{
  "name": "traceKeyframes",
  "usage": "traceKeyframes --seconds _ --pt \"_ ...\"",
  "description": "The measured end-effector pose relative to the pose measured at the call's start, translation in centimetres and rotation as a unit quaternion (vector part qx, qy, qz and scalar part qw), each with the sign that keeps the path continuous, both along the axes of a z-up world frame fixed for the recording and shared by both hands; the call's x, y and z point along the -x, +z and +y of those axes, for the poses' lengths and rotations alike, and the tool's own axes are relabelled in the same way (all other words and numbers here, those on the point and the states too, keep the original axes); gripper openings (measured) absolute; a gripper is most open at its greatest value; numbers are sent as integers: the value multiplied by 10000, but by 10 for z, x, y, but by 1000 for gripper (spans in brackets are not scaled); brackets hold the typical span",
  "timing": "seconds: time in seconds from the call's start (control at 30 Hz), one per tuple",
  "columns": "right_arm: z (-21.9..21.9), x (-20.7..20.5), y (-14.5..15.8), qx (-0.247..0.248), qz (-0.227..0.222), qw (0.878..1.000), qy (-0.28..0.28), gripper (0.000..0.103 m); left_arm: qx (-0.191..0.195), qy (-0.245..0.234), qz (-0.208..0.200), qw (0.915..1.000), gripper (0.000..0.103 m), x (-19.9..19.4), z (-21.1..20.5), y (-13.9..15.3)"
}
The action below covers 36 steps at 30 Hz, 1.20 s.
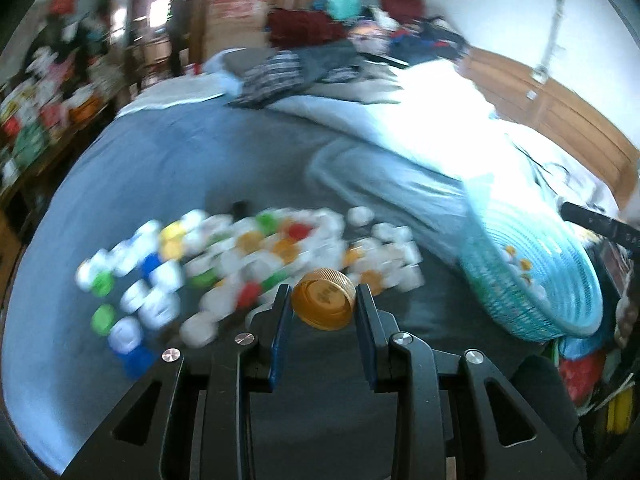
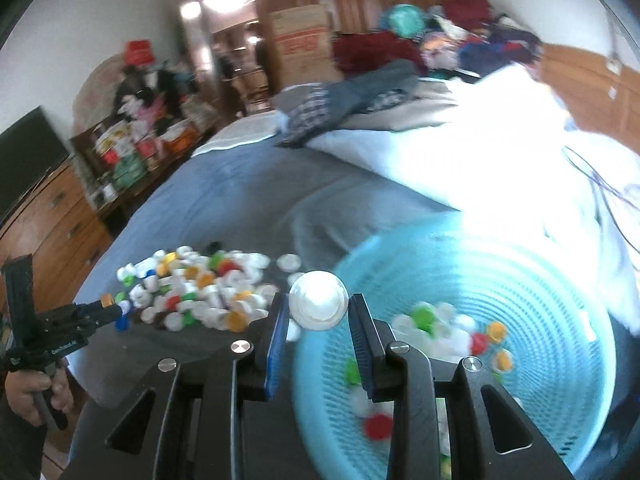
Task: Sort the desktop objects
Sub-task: 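Carry the orange cap in the left tool while the right tool carries the white cap to the basket, then open both tools to drop the orange and white caps into the basket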
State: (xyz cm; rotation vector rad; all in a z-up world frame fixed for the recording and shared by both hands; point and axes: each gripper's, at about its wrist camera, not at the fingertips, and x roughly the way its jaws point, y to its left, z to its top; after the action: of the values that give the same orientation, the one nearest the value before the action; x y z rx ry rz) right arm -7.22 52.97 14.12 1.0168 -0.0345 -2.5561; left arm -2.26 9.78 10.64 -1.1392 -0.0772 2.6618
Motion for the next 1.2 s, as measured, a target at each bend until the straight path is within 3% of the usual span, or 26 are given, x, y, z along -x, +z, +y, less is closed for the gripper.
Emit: traceKeyframes --seconds 0.17,0.33,0.57,0.8,0.97,1.03,1.07,1.2 --pt "42 1 -7 123 -82 9993 -354 33 -47 -869 59 9962 26 28 81 18" --pt "75 1 -13 196 -136 9979 -609 33 -18 -1776 -66 9841 26 44 177 27" --pt "102 10 -28 188 -332 9956 -858 33 29 -2288 -544 9720 26 57 247 11" --pt "121 16 -41 210 -460 9934 -1028 33 138 -2361 -652 9695 26 58 266 4" --pt "121 13 -44 143 -453 9928 -1097 35 221 -2354 -504 9703 27 56 268 6" --pt "123 10 -41 74 -357 9918 -1227 71 269 -2361 -501 9701 32 53 265 7" --pt "124 8 -39 84 -283 9912 -1289 76 297 -2357 -442 9704 35 52 262 8" --pt "119 -3 -26 178 -82 9916 -1277 76 436 -1913 160 9804 35 38 212 42"
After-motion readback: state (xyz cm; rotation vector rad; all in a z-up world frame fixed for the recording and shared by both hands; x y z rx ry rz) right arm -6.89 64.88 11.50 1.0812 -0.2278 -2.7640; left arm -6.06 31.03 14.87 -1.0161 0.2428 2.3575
